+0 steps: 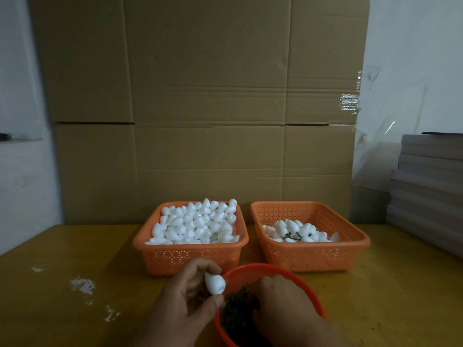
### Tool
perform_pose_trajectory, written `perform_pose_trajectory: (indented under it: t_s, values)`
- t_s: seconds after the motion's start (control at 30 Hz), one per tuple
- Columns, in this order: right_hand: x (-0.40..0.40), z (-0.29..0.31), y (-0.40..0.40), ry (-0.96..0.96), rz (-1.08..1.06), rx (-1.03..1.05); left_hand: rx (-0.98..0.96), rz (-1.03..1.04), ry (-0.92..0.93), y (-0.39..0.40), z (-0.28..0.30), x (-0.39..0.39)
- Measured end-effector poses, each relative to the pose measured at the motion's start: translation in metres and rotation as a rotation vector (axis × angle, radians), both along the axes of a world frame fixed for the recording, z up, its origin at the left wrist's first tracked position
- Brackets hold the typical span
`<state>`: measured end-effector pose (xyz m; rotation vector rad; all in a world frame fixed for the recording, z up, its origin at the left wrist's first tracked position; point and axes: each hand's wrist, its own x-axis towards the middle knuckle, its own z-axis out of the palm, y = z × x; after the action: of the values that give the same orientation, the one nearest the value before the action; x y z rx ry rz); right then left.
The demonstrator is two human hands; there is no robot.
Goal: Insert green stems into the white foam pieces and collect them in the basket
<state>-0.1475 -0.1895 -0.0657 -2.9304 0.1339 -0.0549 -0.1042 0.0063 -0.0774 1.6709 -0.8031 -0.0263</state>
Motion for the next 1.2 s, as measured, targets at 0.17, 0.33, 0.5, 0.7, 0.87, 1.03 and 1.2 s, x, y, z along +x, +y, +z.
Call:
perform_pose_trajectory:
  t_s: [0.17, 0.33, 0.5, 0.7, 0.87, 1.03, 1.2]
  values:
    - [-0.010, 0.003, 0.000, -0.134, 0.028, 0.028, -0.079, -0.003, 0.043, -0.001, 0.001, 0.001]
    - [-0.020, 0.007, 0.002, -0.260, 0.016, 0.095, -0.128, -0.004, 0.098, -0.002, 0.003, 0.002]
    - [-0.024, 0.006, 0.003, -0.385, 0.007, 0.189, -0.253, -0.053, 0.229, -0.002, 0.007, 0.001]
    - [-0.026, 0.006, 0.003, -0.490, -0.015, 0.315, -0.378, -0.127, 0.452, -0.001, 0.012, -0.001]
    - [-0.029, 0.010, 0.007, -0.512, 0.022, 0.653, -0.416, -0.152, 0.561, 0.001, 0.014, -0.001]
    - [-0.036, 0.015, 0.021, -0.470, 0.205, 1.065, -0.424, -0.179, 0.584, 0.001, 0.015, -0.002]
    - [-0.037, 0.016, 0.027, -0.437, 0.292, 1.145, -0.405, -0.168, 0.544, 0.000, 0.016, -0.004]
